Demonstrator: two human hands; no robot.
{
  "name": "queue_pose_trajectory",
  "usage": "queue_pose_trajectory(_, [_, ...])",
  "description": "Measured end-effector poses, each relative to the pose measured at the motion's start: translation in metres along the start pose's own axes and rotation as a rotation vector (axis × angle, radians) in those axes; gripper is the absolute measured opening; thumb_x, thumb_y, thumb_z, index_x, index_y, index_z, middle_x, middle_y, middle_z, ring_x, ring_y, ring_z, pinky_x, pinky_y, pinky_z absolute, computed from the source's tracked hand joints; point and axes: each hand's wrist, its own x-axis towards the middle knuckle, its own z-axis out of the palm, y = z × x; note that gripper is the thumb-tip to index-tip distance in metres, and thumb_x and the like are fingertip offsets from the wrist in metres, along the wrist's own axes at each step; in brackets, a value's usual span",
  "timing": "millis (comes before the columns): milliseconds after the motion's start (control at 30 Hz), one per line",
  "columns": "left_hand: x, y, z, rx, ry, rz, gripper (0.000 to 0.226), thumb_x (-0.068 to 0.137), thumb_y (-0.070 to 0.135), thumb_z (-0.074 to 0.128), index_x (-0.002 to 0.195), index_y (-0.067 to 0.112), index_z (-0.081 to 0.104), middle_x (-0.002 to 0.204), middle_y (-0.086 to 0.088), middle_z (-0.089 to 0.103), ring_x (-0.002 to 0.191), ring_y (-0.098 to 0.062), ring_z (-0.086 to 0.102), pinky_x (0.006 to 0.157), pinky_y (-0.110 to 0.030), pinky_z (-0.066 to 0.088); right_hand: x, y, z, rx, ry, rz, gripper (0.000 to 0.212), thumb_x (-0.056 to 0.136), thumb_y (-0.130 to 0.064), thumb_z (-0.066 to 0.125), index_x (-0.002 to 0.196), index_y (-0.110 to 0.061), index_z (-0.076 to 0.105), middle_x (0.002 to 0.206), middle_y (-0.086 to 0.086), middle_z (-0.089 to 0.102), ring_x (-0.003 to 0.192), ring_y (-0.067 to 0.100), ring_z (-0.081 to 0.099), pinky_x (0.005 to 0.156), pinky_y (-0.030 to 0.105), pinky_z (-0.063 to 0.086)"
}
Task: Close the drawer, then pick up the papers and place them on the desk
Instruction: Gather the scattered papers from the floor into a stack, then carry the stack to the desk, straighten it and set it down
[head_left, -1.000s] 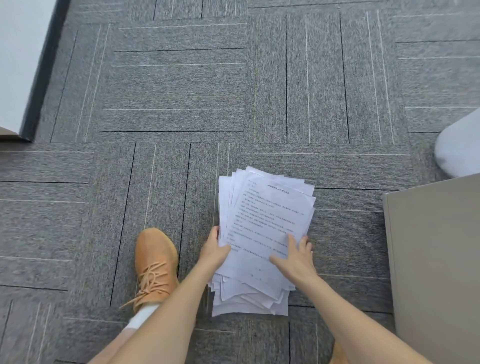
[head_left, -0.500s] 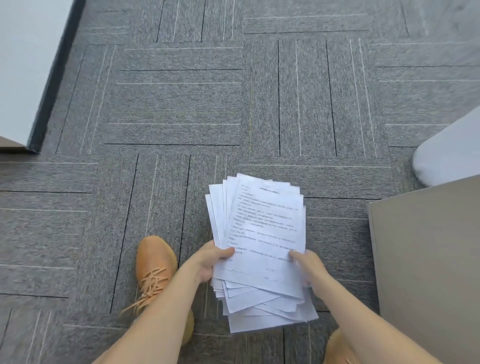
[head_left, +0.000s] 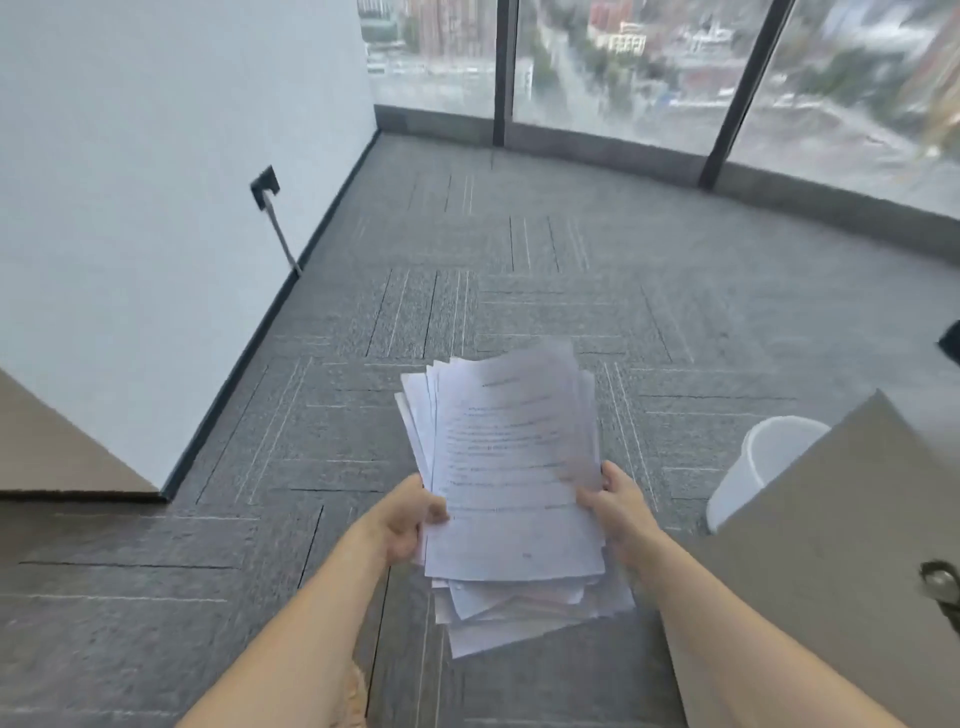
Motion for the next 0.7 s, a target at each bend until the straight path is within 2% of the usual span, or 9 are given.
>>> queue_pose_trajectory(100, [-0.071,0.074,0.023,-0.007,-0.057,0.209,0.054,0.08,-0.025,0.044,0.122,0.006,0.059,0.119,-0.021,0.069,0.109,-0.042,0.065,0.094,-0.06,0.05,-0.067,-0.083,-0.032,0.07,0.089,-0.168,0.027,0.079,0.008,0.06,0.093,-0.014,0.066,0.101,0.017,0.073,0.079,0.024,0.071,0.074,0.04,0.061])
queue_pose_trajectory(167, [-0.123,0.115,0.045,0.004,-0.087,0.348,0.05,0.084,-0.02,0.05,0.127,0.005,0.056,0.116,-0.02,0.071,0.104,-0.039,0.068,0.089,-0.056,0.054,-0.12,-0.13,-0.058,0.109,0.138,-0.273,0.026,0.078,0.01,0.06,0.095,-0.009,0.068,0.097,0.016,0.073,0.071,0.017,0.07,0.062,0.029,0.059])
queue_pose_trajectory(200, [-0.151,0.133,0.058,0.012,-0.09,0.405,0.048,0.086,-0.017,0.052,0.128,0.006,0.056,0.114,-0.018,0.072,0.103,-0.037,0.069,0.089,-0.054,0.055,-0.15,-0.15,-0.072,0.12,0.161,-0.314,0.028,0.081,0.011,0.059,0.097,-0.01,0.068,0.097,0.013,0.074,0.074,0.017,0.07,0.063,0.027,0.059])
queue_pose_trajectory(267, [-0.207,0.164,0.088,0.061,-0.097,0.515,0.047,0.088,-0.011,0.056,0.127,0.015,0.058,0.119,-0.014,0.071,0.111,-0.033,0.066,0.096,-0.053,0.051,-0.212,-0.184,-0.101,0.146,0.194,-0.371,0.03,0.084,0.009,0.059,0.098,-0.016,0.069,0.097,0.007,0.074,0.084,0.023,0.07,0.076,0.036,0.059])
queue_pose_trajectory(333, [-0.258,0.187,0.12,0.123,-0.104,0.63,0.045,0.087,-0.008,0.06,0.122,0.019,0.06,0.122,-0.011,0.069,0.117,-0.032,0.062,0.104,-0.053,0.045,-0.272,-0.209,-0.129,0.17,0.251,-0.44,0.031,0.082,0.009,0.06,0.093,-0.019,0.069,0.096,0.008,0.075,0.087,0.027,0.07,0.082,0.042,0.058])
queue_pose_trajectory(433, [-0.328,0.204,0.172,0.172,-0.096,0.752,0.04,0.084,-0.006,0.064,0.113,0.022,0.064,0.12,-0.008,0.07,0.117,-0.031,0.061,0.108,-0.052,0.041,-0.357,-0.228,-0.169,0.181,0.357,-0.537,0.026,0.07,0.0,0.063,0.088,-0.017,0.071,0.096,0.013,0.076,0.094,0.035,0.07,0.088,0.053,0.058])
queue_pose_trajectory(533, [-0.385,0.204,0.222,0.213,-0.125,0.844,0.038,0.081,-0.002,0.068,0.106,0.026,0.068,0.116,-0.007,0.072,0.112,-0.029,0.065,0.104,-0.051,0.046,-0.431,-0.23,-0.207,0.202,0.46,-0.626,0.045,0.055,-0.008,0.055,0.096,-0.008,0.071,0.101,0.02,0.075,0.097,0.041,0.07,0.088,0.058,0.057])
queue_pose_trajectory(633, [-0.43,0.194,0.271,0.212,-0.167,0.91,0.038,0.081,-0.003,0.067,0.11,0.022,0.067,0.113,-0.008,0.072,0.107,-0.029,0.067,0.1,-0.05,0.05,-0.496,-0.221,-0.238,0.229,0.568,-0.677,0.045,0.055,-0.004,0.05,0.096,-0.008,0.068,0.104,0.022,0.073,0.094,0.039,0.069,0.082,0.052,0.058])
queue_pose_trajectory(700, [-0.454,0.184,0.304,0.219,-0.21,0.945,0.041,0.082,-0.005,0.064,0.115,0.02,0.064,0.112,-0.007,0.072,0.106,-0.028,0.067,0.097,-0.049,0.052,-0.531,-0.211,-0.258,0.231,0.637,-0.674,0.037,0.067,0.005,0.048,0.095,-0.012,0.065,0.105,0.019,0.071,0.092,0.035,0.067,0.073,0.041,0.055])
